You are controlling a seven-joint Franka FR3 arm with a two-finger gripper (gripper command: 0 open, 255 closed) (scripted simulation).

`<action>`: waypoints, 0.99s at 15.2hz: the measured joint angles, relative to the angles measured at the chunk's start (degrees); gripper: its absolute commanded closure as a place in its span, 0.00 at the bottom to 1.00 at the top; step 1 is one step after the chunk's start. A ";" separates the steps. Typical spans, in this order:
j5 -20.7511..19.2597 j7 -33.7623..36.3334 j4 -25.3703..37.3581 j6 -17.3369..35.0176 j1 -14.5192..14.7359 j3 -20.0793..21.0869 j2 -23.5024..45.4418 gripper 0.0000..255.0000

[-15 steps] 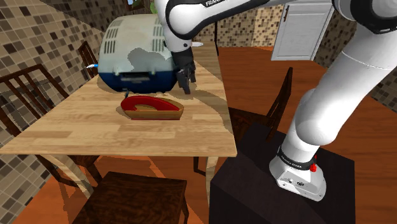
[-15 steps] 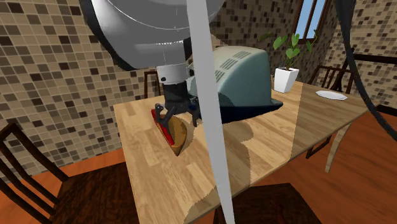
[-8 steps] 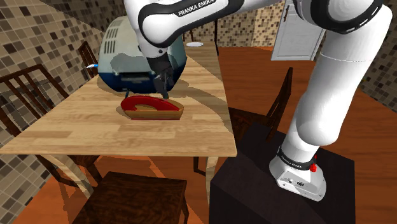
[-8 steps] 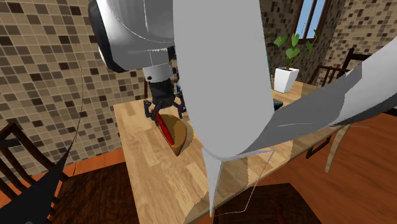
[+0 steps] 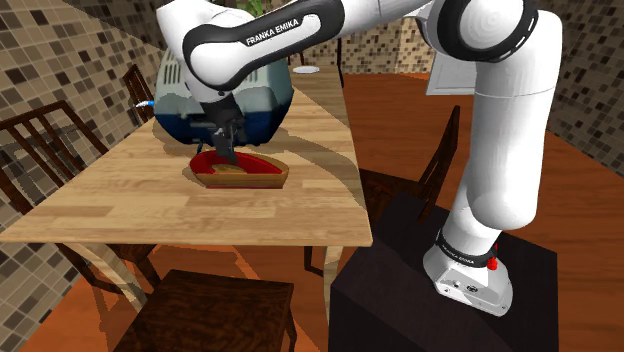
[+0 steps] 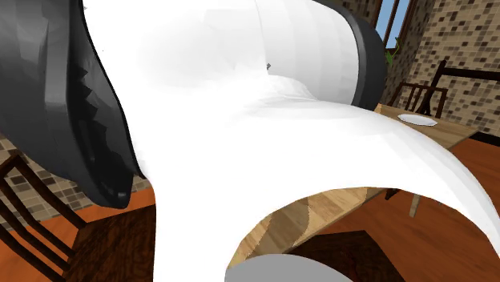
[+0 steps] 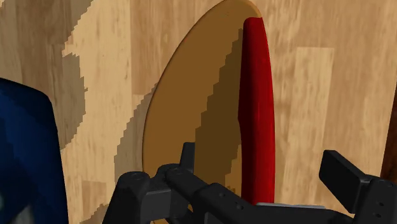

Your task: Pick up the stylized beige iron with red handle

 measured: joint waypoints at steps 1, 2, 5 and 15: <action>-0.13 0.21 -0.46 0.70 0.07 0.01 0.26 0.00; -0.23 0.30 -0.94 1.37 0.06 -0.02 0.47 0.00; -0.46 0.57 -2.37 3.21 -0.01 -0.11 0.91 0.00; -0.45 0.62 -3.14 3.82 -0.08 -0.14 0.76 1.00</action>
